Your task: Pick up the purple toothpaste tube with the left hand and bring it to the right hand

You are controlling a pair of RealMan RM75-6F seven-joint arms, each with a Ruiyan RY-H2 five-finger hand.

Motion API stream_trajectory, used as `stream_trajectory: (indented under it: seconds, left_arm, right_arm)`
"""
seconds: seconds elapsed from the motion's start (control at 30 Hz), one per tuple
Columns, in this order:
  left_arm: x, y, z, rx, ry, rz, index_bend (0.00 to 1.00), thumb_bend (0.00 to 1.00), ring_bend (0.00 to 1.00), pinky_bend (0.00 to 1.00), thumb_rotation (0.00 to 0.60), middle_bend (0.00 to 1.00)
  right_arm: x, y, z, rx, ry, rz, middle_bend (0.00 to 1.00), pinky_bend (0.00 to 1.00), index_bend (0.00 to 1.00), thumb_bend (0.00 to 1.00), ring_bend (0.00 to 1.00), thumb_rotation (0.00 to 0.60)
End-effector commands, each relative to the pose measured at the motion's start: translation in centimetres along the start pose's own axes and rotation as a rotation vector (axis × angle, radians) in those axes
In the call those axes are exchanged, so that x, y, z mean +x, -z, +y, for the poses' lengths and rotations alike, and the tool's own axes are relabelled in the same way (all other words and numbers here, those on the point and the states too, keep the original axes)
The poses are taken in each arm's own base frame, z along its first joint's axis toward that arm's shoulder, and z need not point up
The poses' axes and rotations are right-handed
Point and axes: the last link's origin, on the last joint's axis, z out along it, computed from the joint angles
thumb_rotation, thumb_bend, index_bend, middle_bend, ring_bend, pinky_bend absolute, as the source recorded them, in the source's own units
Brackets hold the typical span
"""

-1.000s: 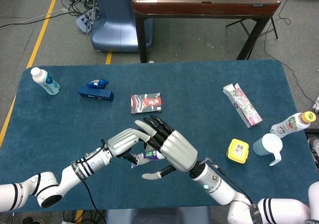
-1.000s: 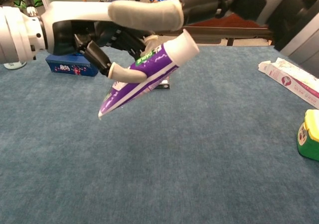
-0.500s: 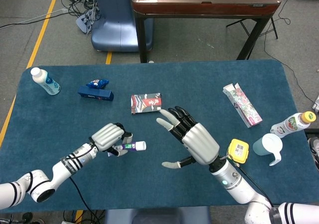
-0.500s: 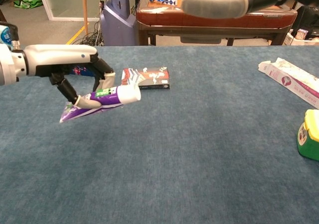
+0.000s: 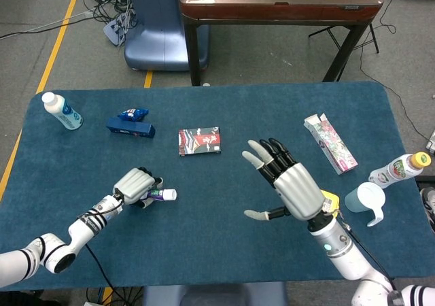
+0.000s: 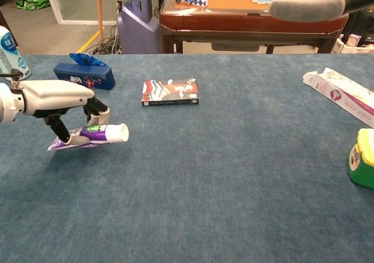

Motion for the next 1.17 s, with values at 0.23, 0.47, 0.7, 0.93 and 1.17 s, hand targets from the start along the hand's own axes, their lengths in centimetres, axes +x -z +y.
stream_trajectory:
  seconds: [0.23, 0.47, 0.7, 0.93, 1.17]
  left_arm:
    - [1.1, 2.0, -1.1, 0.091, 0.061, 0.069, 0.17, 0.43, 0.2, 0.23, 0.6, 0.34]
    - [2.6, 6.6, -2.8, 0.254, 0.239, 0.239, 0.18, 0.43, 0.2, 0.23, 0.6, 0.33]
    - [1.9, 12.1, -4.0, 0.432, 0.205, 0.352, 0.19, 0.39, 0.2, 0.23, 0.6, 0.32]
    - [0.2, 16.2, -3.0, 0.537, 0.153, 0.401, 0.23, 0.39, 0.21, 0.23, 0.6, 0.32]
    - [-0.4, 19.0, -1.1, 0.585, 0.135, 0.435, 0.23, 0.39, 0.21, 0.23, 0.6, 0.32]
  right_arm:
    - [1.0, 2.0, 2.8, -0.097, 0.064, -0.023, 0.0, 0.0, 0.0, 0.0, 0.0, 0.218]
    - [1.4, 5.1, 5.6, -0.239, 0.105, -0.102, 0.0, 0.0, 0.0, 0.01, 0.0, 0.219]
    - [1.7, 9.4, 7.5, -0.395, 0.179, -0.151, 0.0, 0.0, 0.0, 0.05, 0.0, 0.268]
    - [1.8, 14.6, 8.0, -0.574, 0.206, -0.171, 0.0, 0.0, 0.0, 0.07, 0.0, 0.362]
    - [2.3, 18.3, 7.7, -0.668, 0.19, -0.156, 0.0, 0.0, 0.0, 0.08, 0.0, 0.362]
